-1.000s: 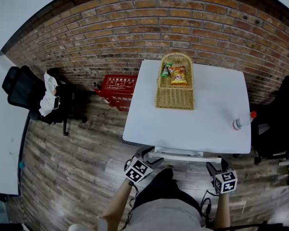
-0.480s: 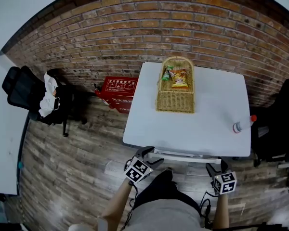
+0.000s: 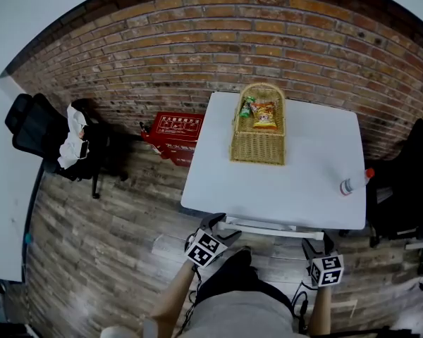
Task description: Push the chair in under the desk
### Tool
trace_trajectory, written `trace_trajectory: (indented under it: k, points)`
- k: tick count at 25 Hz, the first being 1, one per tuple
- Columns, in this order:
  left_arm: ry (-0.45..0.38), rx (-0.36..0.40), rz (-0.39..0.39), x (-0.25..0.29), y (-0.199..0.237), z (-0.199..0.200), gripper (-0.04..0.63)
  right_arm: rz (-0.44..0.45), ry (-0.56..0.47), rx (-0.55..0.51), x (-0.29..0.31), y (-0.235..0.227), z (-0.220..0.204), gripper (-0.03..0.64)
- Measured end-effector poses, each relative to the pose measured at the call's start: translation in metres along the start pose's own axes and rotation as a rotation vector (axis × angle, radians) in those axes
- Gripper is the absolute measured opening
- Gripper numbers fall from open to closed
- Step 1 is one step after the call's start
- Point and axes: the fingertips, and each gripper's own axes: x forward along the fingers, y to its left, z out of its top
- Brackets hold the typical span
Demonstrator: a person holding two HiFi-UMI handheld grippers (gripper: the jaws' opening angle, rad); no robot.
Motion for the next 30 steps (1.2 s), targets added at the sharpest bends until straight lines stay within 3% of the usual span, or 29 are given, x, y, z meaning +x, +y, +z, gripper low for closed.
trace_trajectory:
  k: [3,8,15,21,22,25,30]
  points:
    - [0.006,-0.01,0.014,-0.003,0.002,0.001,0.318,-0.033,0.019,0.004,0.0,-0.001,-0.001,0.308]
    - [-0.155,-0.134,0.046,-0.028,0.011,0.031,0.316,-0.09,-0.006,-0.017,-0.006,0.001,0.005,0.311]
    - [-0.239,-0.052,0.06,-0.044,-0.005,0.075,0.316,-0.135,-0.159,-0.109,-0.026,0.022,0.068,0.311]
    - [-0.34,-0.02,0.068,-0.046,-0.032,0.115,0.309,-0.048,-0.338,-0.135,-0.035,0.068,0.125,0.308]
    - [-0.363,-0.027,0.08,-0.048,-0.034,0.12,0.297,-0.045,-0.371,-0.12,-0.038,0.073,0.133,0.29]
    - [-0.42,-0.055,0.123,-0.056,-0.04,0.137,0.171,-0.045,-0.462,-0.064,-0.046,0.082,0.151,0.087]
    - [-0.432,-0.078,0.185,-0.059,-0.048,0.146,0.126,-0.02,-0.512,-0.006,-0.054,0.093,0.163,0.034]
